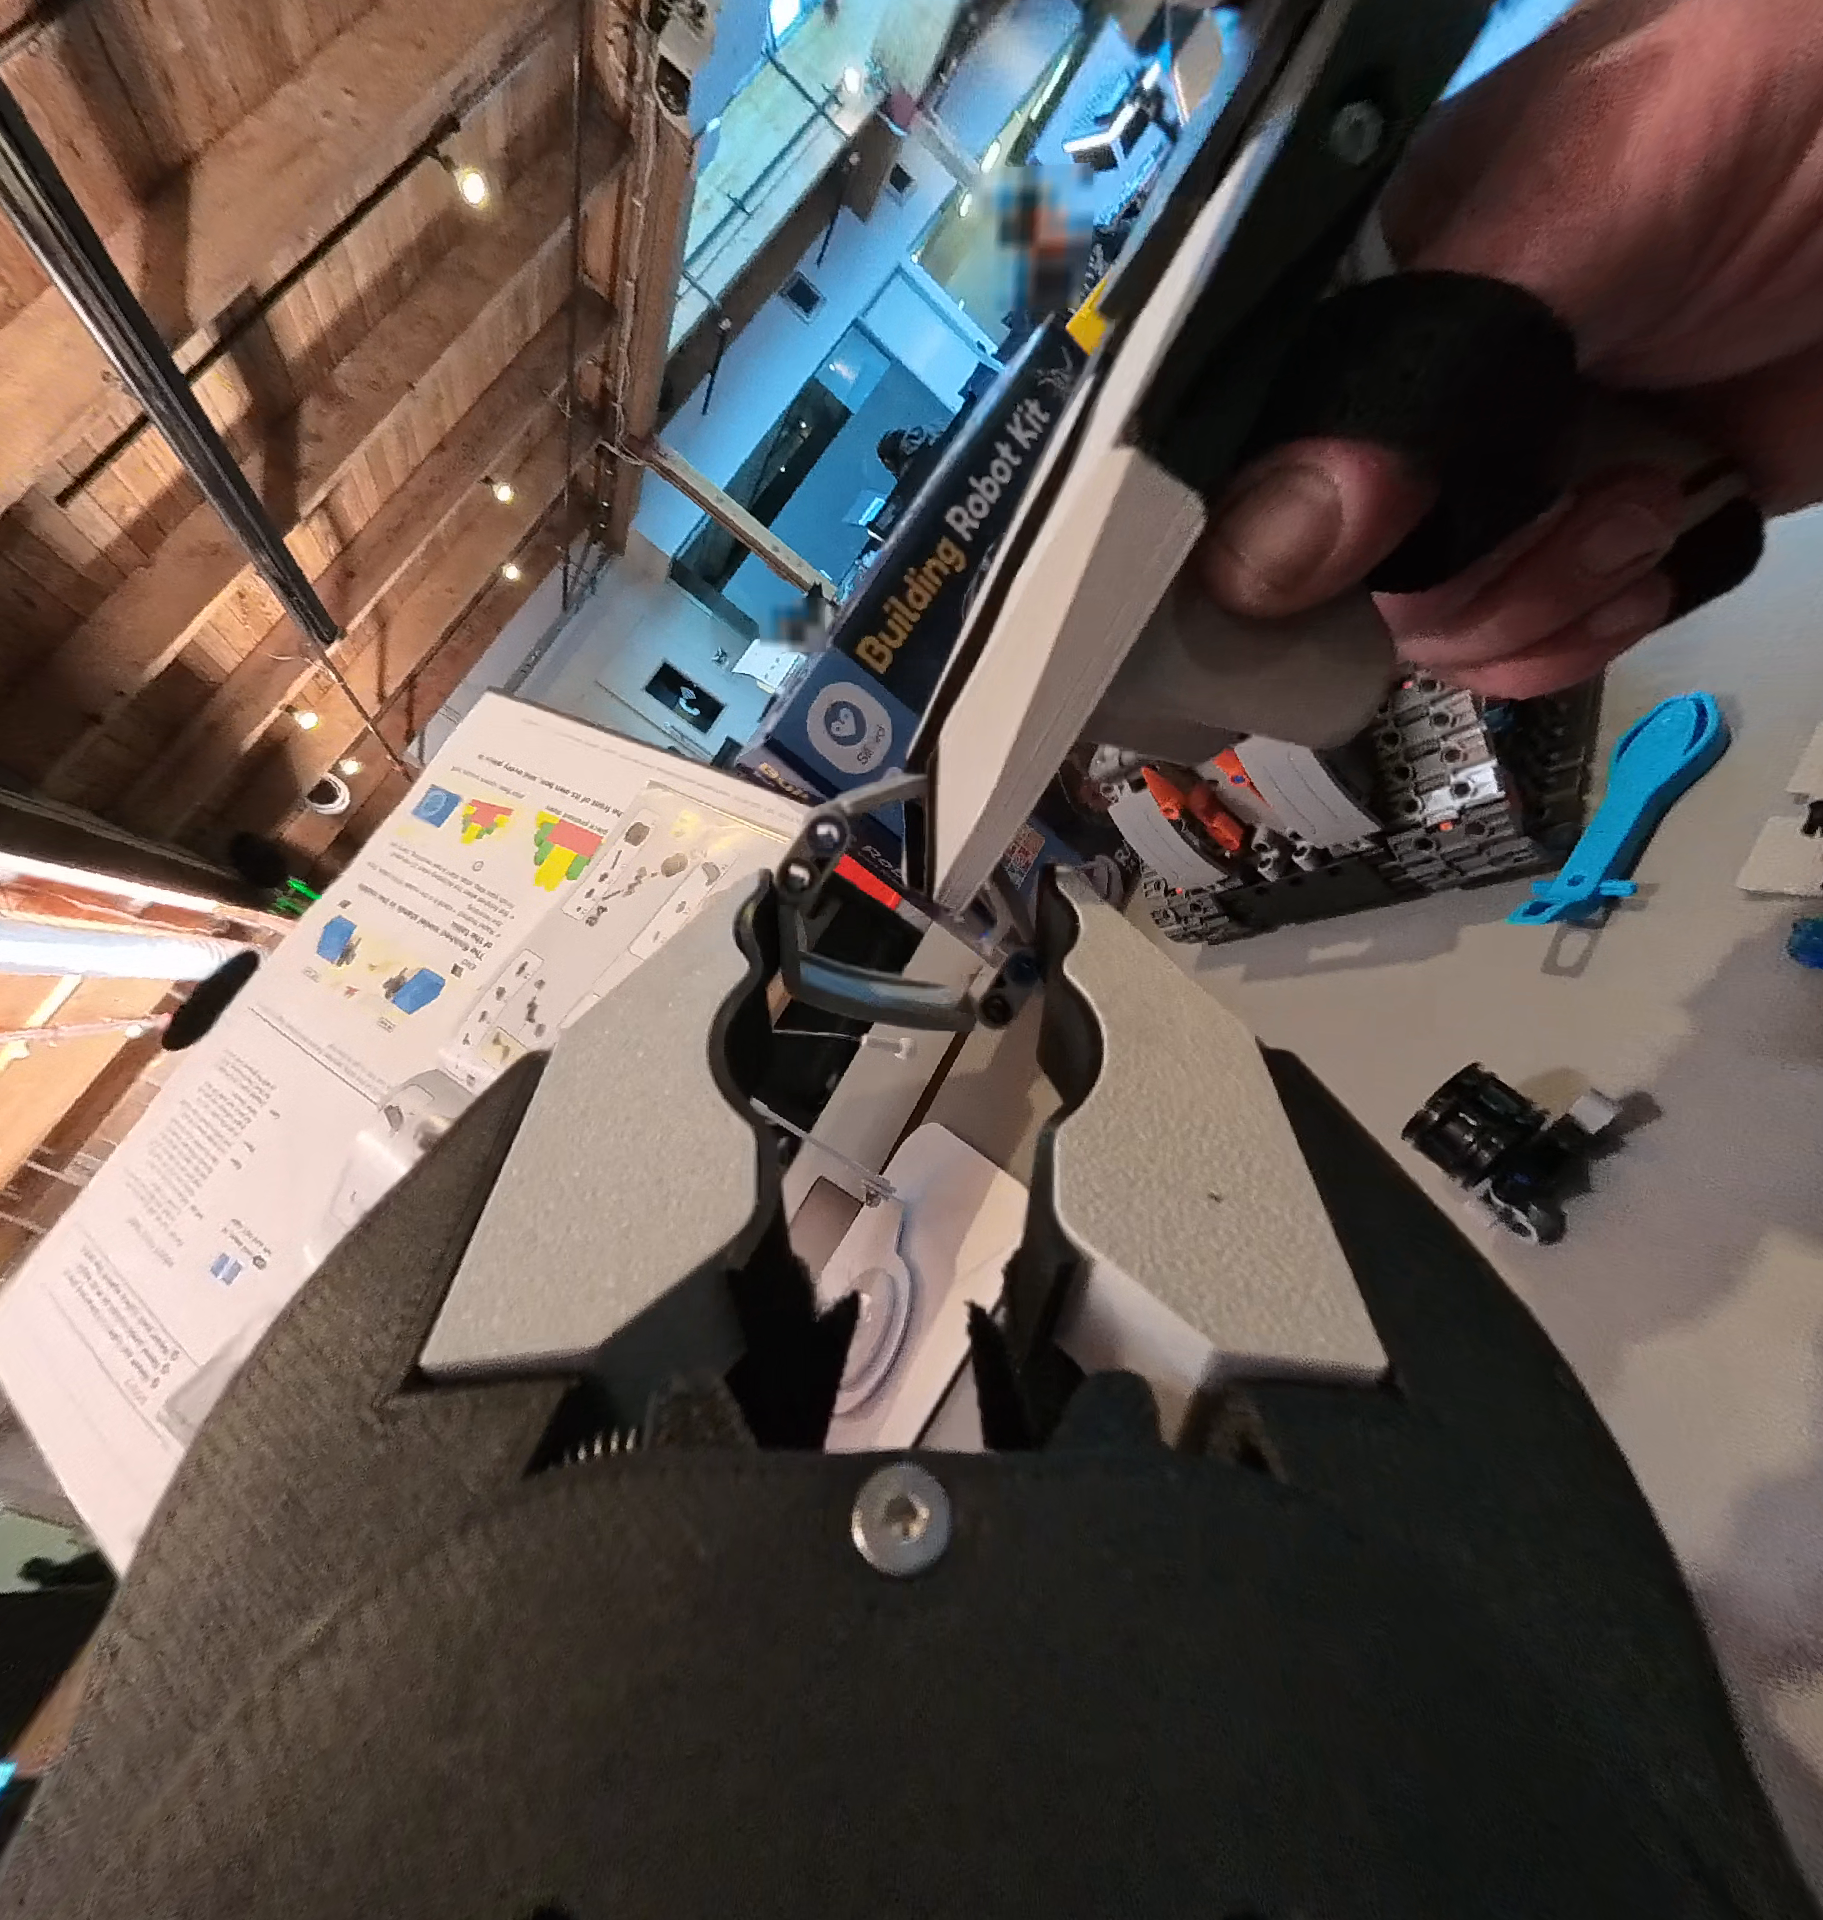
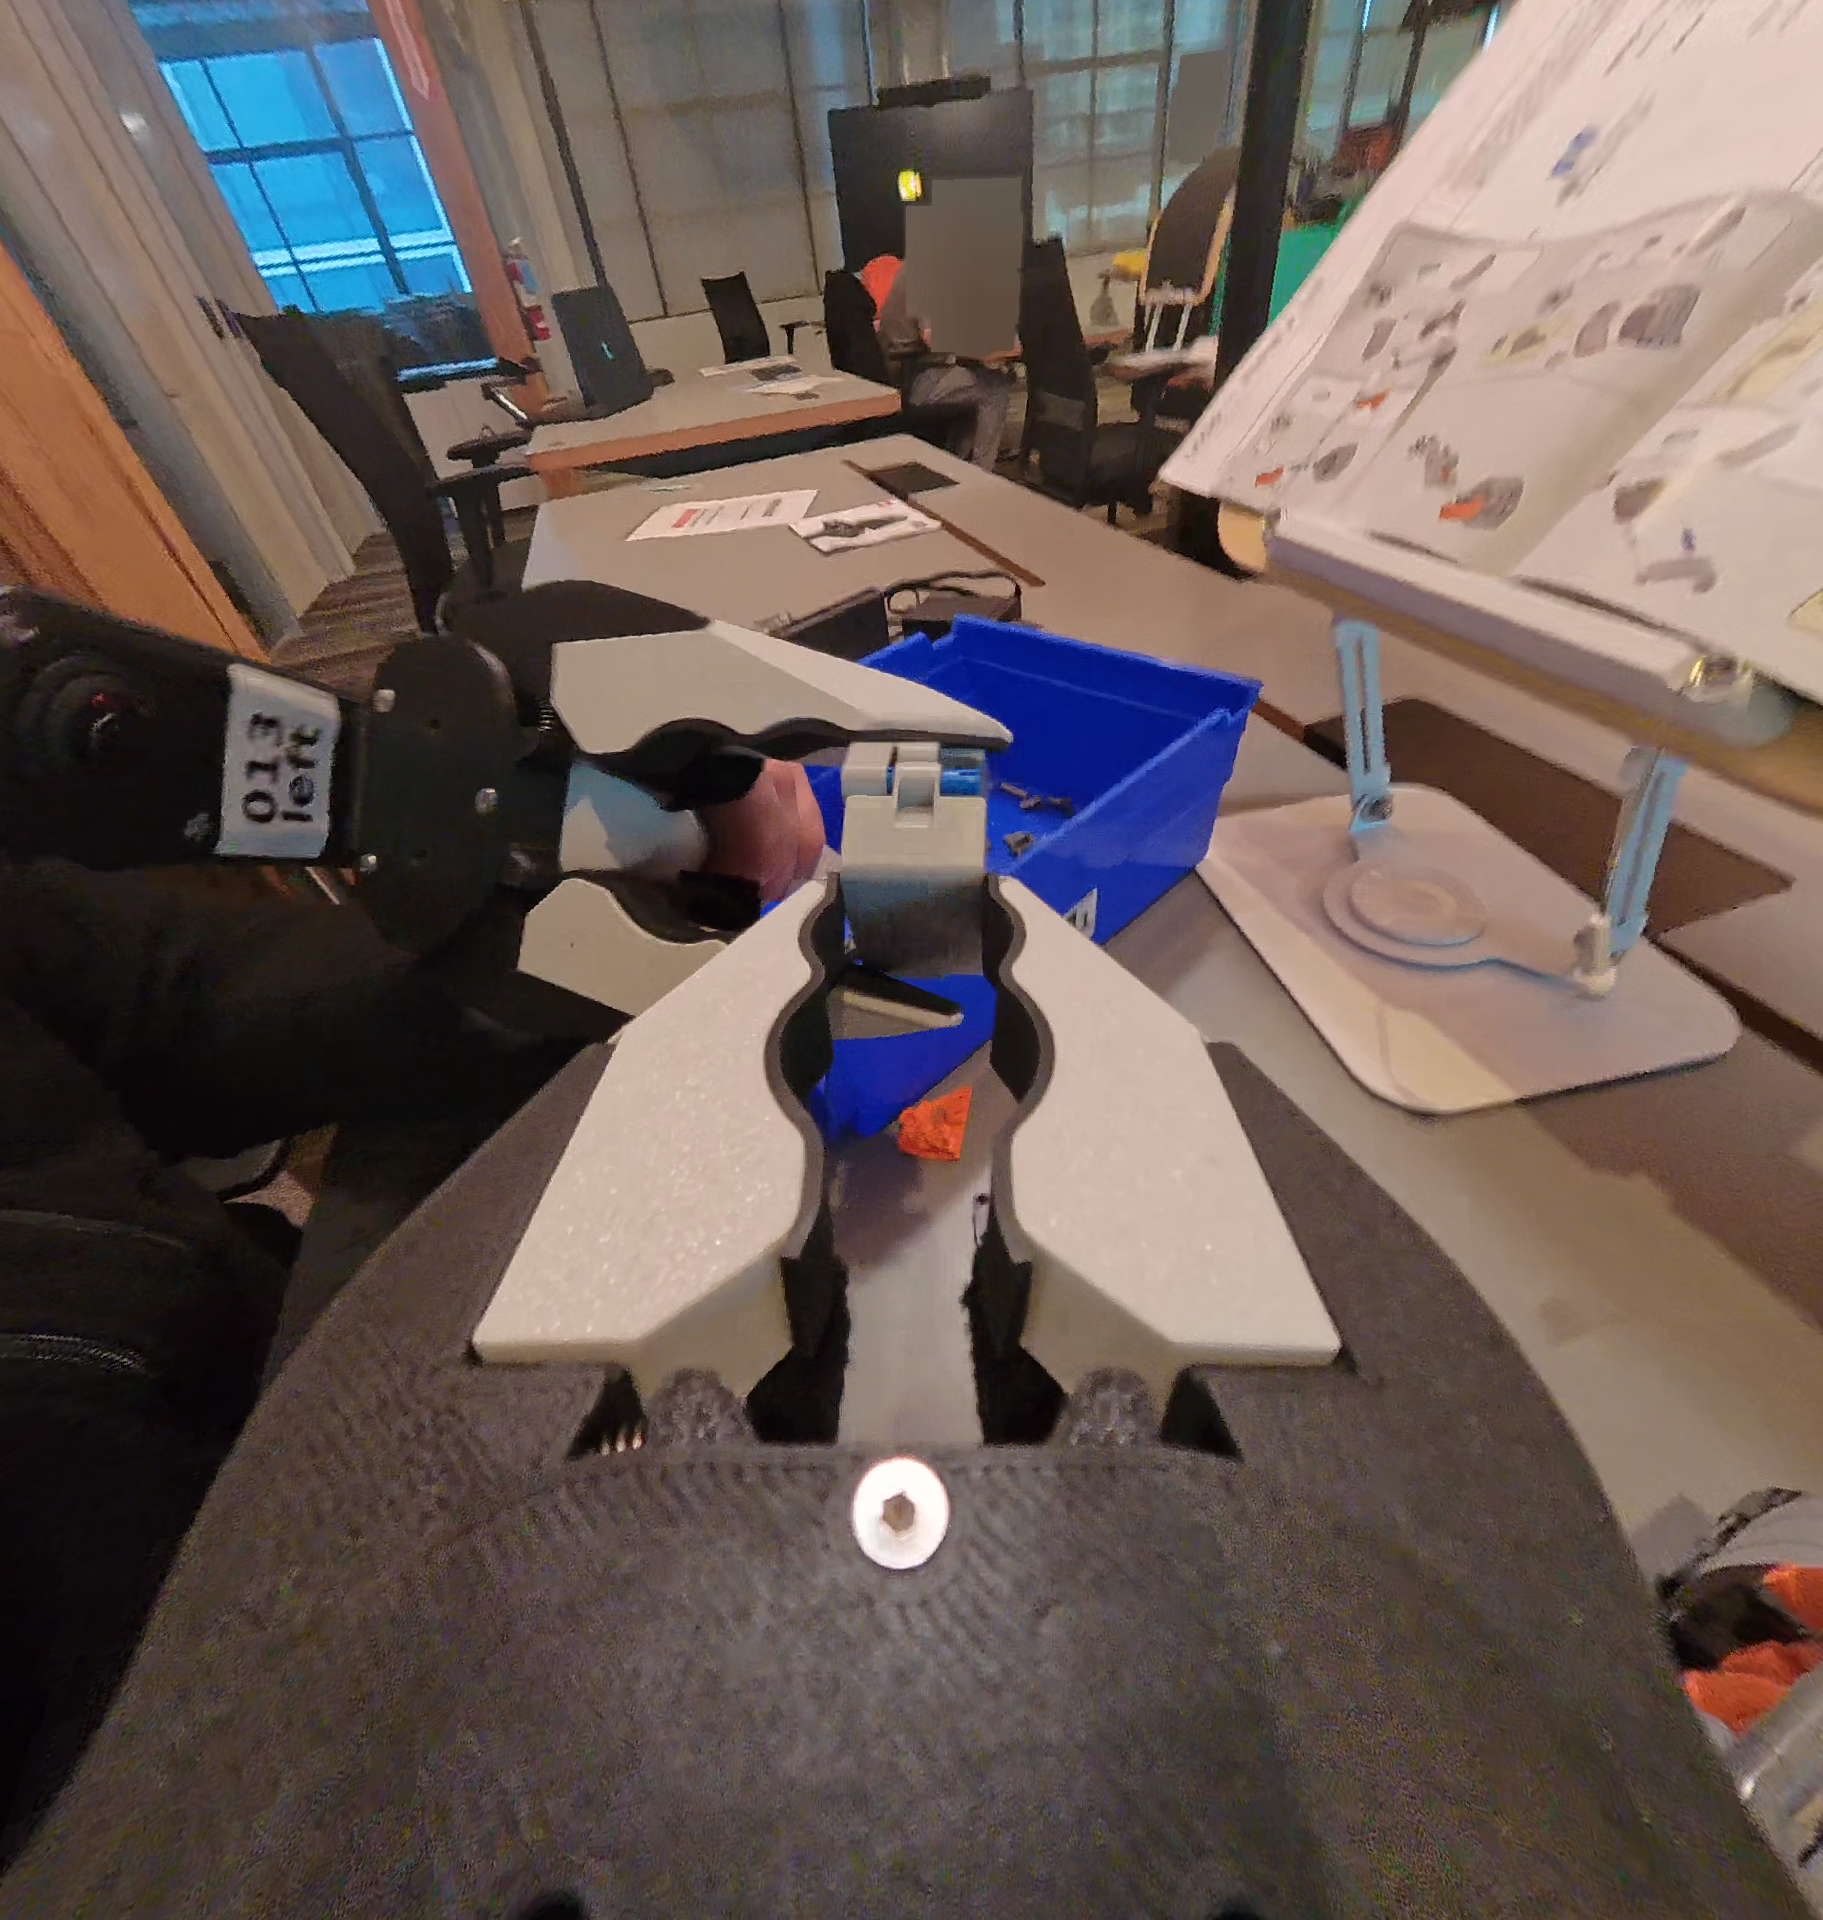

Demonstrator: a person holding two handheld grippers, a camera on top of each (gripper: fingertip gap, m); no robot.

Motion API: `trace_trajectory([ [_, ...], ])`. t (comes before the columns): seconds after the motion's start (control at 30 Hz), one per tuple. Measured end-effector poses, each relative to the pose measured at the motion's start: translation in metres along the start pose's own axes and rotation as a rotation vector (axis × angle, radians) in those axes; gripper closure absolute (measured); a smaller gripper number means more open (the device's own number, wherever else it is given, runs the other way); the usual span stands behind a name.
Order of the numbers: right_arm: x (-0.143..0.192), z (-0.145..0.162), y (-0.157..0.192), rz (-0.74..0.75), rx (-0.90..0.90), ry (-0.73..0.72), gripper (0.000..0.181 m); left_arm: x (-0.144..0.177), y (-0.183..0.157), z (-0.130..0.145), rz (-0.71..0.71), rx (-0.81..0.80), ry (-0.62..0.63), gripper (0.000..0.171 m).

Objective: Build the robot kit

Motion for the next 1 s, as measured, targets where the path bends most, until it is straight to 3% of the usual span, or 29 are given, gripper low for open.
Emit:
trace_trajectory([
  [0.13,0.005,-0.008,0.007,-0.045,0.016,-0.055,0.158,0.001,0.01,0.007,0.088,0.218,-0.066,0.126],
  [0.37,0.015,-0.006,-0.007,-0.131,-0.09,-0.167,0.17,0.008,0.018,0.005,0.111,0.318,-0.165,0.126],
  [0.6,0.026,-0.012,-0.004,-0.186,-0.072,-0.247,0.171,0.033,0.058,0.018,0.491,0.874,-0.704,0.125],
  [0.77,0.031,-0.015,0.002,-0.211,-0.027,-0.271,0.171,0.034,0.06,0.028,0.698,0.957,-0.837,0.125],
  [1.0,0.033,-0.016,0.006,-0.211,-0.003,-0.274,0.172,0.035,0.058,0.027,0.812,1.001,-0.91,0.125],
])
Point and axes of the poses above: each gripper's, where its closed fingertips meet, x back along the fingers, z out of its underside, y = z × x across the jaws, the point moved 8 cm from there along x, back along the fingers, and after that the axes turned 7 degrees about y, right-handed, at the moved point
